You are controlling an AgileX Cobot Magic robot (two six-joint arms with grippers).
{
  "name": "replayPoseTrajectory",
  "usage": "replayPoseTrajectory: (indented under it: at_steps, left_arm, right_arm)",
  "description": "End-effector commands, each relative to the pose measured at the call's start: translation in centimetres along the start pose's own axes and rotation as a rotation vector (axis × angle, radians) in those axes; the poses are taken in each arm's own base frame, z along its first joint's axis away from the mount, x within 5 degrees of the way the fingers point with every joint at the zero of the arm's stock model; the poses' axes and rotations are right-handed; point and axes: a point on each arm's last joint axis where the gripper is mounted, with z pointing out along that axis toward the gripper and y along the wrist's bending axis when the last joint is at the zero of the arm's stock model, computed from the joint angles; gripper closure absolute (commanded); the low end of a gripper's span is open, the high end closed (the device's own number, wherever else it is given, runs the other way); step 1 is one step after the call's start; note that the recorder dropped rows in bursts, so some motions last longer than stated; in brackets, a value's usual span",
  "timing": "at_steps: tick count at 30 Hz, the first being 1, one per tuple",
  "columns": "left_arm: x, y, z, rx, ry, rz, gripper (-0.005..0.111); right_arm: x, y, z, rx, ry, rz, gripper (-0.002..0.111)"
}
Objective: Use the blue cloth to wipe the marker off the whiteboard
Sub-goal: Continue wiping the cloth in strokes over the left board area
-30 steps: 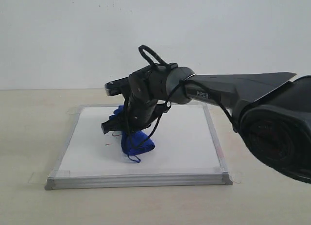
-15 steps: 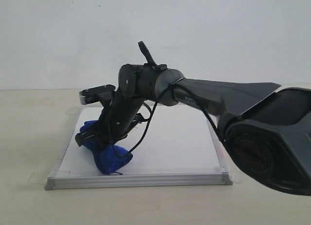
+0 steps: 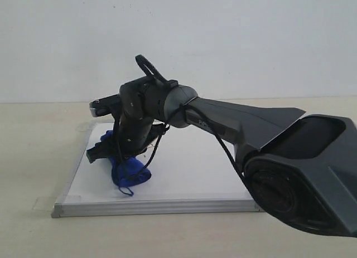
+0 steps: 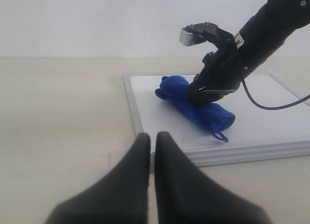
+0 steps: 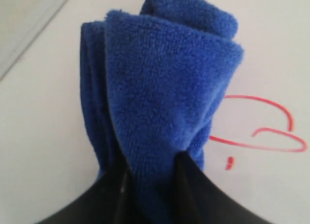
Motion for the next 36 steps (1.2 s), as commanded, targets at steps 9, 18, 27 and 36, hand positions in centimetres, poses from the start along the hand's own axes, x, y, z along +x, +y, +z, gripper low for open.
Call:
replayPoseTrajectory:
  at_steps: [9, 18, 27, 36]
  left_arm:
    - [0.1, 0.0, 0.0, -0.001, -0.003, 0.005, 0.103]
    - [0.1, 0.0, 0.0, -0.001, -0.003, 0.005, 0.103]
    - [0.1, 0.0, 0.0, -0.001, -0.003, 0.005, 0.103]
    - [0.1, 0.0, 0.0, -0.001, -0.003, 0.005, 0.103]
  right_arm:
    - [0.0, -3.4, 0.4, 0.27, 0.01, -0.047, 0.109]
    - [-1.3, -0.5, 0.7, -0.046, -0.141, -0.047, 0.109]
    - [-1.3, 0.5, 0.5, -0.155, -0.152, -0.154, 0.109]
    - [-0.6, -1.6, 1.0, 0.055, -0.066, -0.114, 0.109]
